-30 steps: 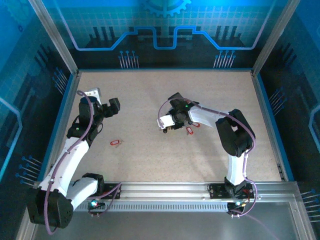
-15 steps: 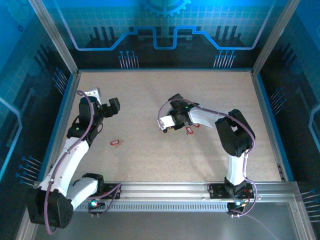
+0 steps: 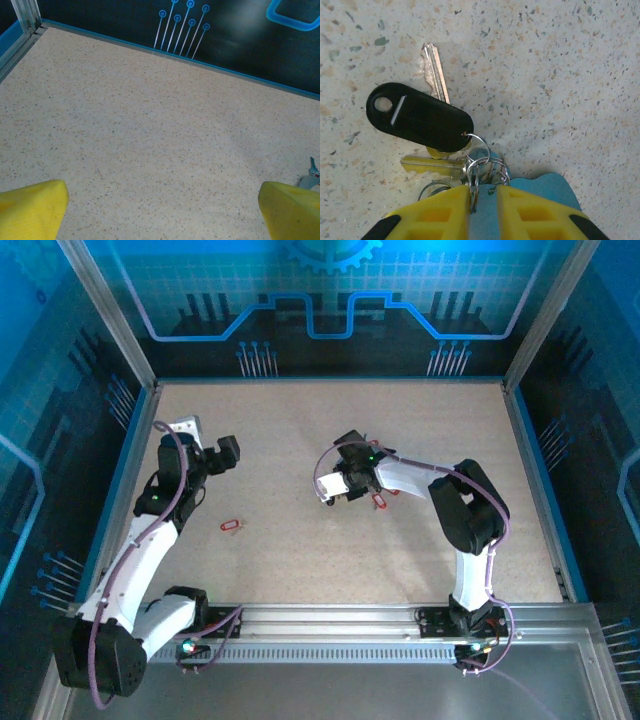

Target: Put the keys on the keyring

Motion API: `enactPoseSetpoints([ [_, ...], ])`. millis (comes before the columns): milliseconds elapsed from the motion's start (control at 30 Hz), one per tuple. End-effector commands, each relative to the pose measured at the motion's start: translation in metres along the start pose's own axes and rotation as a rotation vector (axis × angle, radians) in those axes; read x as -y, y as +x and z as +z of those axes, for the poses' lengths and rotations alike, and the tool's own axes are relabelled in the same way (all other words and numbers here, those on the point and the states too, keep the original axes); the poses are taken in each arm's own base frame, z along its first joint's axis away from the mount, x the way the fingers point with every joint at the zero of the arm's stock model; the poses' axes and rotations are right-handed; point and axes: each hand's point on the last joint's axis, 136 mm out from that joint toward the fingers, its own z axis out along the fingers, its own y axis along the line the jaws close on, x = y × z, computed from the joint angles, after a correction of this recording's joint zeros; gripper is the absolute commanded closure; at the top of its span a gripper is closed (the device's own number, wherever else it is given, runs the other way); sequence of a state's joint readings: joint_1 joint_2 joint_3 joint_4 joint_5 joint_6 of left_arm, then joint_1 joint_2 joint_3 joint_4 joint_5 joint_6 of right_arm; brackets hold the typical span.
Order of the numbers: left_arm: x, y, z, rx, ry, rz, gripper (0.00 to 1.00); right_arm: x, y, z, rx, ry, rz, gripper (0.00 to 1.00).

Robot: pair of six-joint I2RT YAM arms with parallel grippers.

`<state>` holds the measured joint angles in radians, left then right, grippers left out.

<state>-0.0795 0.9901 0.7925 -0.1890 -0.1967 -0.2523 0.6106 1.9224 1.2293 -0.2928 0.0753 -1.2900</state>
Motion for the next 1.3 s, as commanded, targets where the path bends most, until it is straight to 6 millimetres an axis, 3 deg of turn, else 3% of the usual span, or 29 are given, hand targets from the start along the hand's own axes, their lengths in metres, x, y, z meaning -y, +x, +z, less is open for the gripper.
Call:
enactPoseSetpoints([
  [0,-0.001,-0.006,-0.004,0.033,-0.008,0.022,0.01,0.002,-0.008,-0.003,0.02,0.016,-0.007,0.84],
  [233,0.0,-0.005,-0.003,0.03,-0.002,0.021,0.01,0.006,-0.005,-0.014,0.036,0.035,0.004,0.95],
  [400,0.009,-0.004,-0.003,0.018,0.048,0.031,0.01,0.011,-0.009,-0.032,0.086,0.047,0.028,0.98],
  [600,0.042,0.001,-0.003,-0.001,0.193,0.092,0.01,0.021,-0.013,-0.059,0.159,0.059,0.105,1.0],
  [767,0.095,0.011,-0.015,0.014,0.417,0.197,0.01,0.032,-0.028,-0.093,0.333,0.091,0.225,1.0],
  [933,0.145,0.026,-0.04,0.063,0.682,0.361,0.03,0.029,-0.054,-0.138,0.56,0.093,0.246,1.0],
  [1133,0.178,0.045,-0.076,0.153,0.937,0.595,0.2,0.033,-0.071,-0.187,0.756,0.067,0.307,1.0],
  [1267,0.188,0.066,-0.083,0.15,0.97,0.74,0.22,0.028,-0.081,-0.212,0.83,0.021,0.312,1.0],
])
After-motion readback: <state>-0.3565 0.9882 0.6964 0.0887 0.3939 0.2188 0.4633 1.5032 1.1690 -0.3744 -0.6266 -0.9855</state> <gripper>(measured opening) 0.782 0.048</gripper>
